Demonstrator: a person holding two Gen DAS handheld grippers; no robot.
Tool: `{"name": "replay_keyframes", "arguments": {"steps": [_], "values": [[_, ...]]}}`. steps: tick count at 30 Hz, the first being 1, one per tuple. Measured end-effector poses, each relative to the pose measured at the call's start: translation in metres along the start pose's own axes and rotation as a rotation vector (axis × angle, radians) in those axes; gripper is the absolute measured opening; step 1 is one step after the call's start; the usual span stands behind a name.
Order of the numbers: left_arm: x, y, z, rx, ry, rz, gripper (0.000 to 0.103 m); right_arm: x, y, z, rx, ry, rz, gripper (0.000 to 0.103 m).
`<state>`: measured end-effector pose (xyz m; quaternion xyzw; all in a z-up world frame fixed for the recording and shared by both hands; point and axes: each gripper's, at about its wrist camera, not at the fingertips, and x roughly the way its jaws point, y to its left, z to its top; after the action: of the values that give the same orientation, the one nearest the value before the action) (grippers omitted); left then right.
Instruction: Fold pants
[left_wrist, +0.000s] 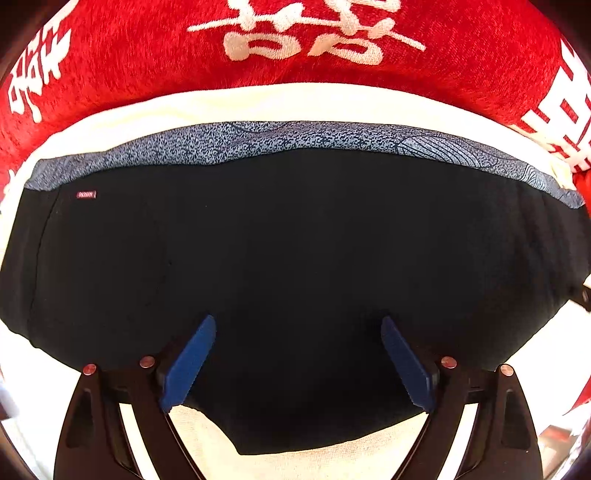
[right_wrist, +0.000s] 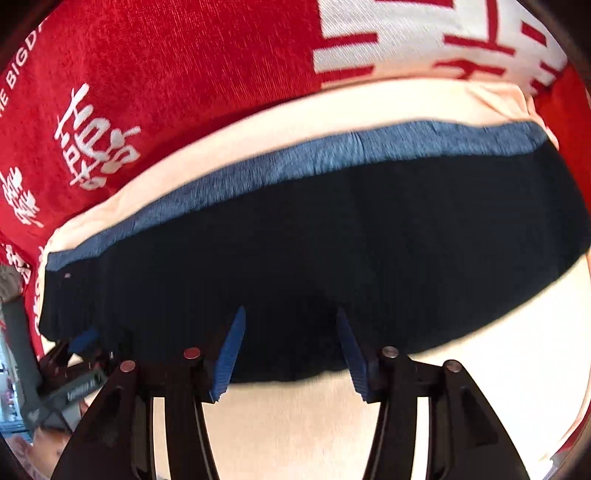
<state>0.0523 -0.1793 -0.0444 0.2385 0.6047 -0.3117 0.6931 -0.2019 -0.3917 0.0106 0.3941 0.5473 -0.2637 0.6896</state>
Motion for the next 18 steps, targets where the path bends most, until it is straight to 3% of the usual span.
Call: {"name": "replay_keyframes", "arguments": {"steps": [9,18], "values": [[-0.007,-0.022,0.012,0.034,0.027,0.111,0.092,-0.007,-0.036,-0.044,0.168,0.068,0.079,0.058],[-0.026,-0.094,0.017,0.113,0.036,0.079,0.092,-0.018,-0.091,-0.056,0.271,0.072,0.176,0.058]]}}
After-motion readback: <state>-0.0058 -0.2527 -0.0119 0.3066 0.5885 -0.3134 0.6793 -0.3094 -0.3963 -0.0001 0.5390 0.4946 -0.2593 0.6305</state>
